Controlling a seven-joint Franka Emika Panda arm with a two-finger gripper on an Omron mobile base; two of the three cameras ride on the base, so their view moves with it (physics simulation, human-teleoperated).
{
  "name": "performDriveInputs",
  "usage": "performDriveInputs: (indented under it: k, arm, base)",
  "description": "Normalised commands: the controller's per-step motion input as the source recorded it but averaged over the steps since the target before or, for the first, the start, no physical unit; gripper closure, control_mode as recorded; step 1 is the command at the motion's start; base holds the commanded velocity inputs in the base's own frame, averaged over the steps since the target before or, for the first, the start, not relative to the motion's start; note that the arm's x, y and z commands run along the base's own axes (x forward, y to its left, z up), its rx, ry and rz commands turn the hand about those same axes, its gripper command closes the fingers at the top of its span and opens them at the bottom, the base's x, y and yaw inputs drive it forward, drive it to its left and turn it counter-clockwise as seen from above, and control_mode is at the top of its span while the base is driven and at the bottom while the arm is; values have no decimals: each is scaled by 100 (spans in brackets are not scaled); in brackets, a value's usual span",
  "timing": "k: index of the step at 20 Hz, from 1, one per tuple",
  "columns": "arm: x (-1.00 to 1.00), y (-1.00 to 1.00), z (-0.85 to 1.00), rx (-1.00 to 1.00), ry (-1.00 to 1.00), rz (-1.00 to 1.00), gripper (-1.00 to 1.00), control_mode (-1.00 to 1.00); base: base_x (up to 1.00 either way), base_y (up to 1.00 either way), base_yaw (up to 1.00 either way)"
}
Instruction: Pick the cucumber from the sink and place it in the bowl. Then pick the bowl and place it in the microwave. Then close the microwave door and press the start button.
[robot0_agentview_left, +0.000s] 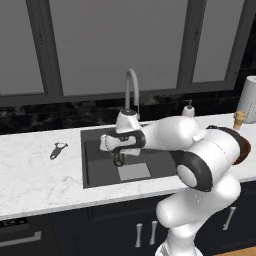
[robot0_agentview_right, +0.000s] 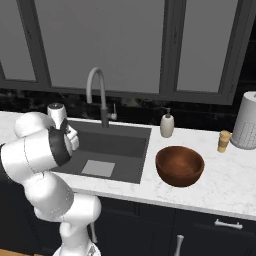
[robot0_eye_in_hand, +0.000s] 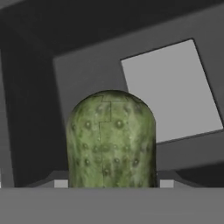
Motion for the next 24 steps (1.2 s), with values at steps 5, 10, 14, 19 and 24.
performDriveInputs:
  k: [5,10,14,19,24]
  arm:
    - [-63,-1,100,0,-28,-3,100,-100]
    - [-72,-57,100,0,-3,-4,100,-100]
    - [-76,-96,99,0,-1,0,100,-100]
    - [-61,-100,74,0,0,0,100,-100]
    - [-19,-100,45,0,3,1,100,-100]
  base:
    - [0,0,0]
    - [0,0,0]
    - [0,0,0]
    - [0,0,0]
    - [0,0,0]
